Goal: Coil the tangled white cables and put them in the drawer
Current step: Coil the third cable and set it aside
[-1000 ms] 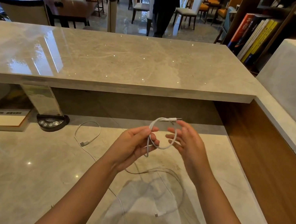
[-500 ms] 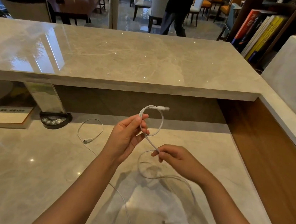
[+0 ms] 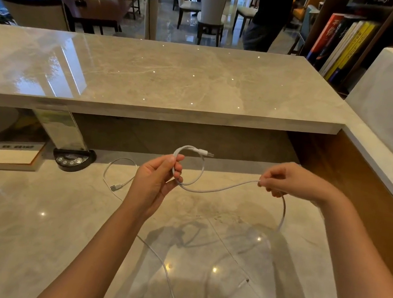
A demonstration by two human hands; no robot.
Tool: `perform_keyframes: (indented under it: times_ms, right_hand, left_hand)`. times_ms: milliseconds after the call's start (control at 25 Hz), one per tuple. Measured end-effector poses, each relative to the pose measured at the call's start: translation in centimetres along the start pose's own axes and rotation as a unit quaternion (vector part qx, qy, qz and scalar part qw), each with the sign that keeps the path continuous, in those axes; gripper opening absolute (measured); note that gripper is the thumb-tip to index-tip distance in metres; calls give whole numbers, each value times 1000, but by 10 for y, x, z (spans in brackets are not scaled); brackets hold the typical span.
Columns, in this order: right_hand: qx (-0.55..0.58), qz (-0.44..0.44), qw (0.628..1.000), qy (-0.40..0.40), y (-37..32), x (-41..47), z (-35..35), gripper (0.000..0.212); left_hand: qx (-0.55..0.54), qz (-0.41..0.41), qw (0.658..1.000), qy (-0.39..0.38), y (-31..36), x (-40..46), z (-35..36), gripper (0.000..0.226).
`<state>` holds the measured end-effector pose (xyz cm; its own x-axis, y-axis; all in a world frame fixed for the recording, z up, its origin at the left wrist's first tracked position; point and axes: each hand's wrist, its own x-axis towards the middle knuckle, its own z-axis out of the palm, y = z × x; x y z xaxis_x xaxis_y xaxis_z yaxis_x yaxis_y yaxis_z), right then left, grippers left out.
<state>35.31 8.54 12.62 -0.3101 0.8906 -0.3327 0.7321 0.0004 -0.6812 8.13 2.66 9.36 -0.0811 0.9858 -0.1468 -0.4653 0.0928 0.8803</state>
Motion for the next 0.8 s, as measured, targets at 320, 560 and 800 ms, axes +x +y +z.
perform_keyframes:
  times_ms: [320, 560, 800]
  right_hand:
    - [54, 4, 978, 199, -40, 17, 16, 17]
    - [175, -50, 969, 167, -80, -4, 37, 20]
    - [145, -102, 978, 110, -86, -13, 75, 23]
  left_hand:
    - [147, -24, 988, -34, -11, -8, 10, 22]
    - [177, -28, 984, 21, -21, -8, 10, 20]
    - [110, -78, 991, -4, -24, -9, 10, 19]
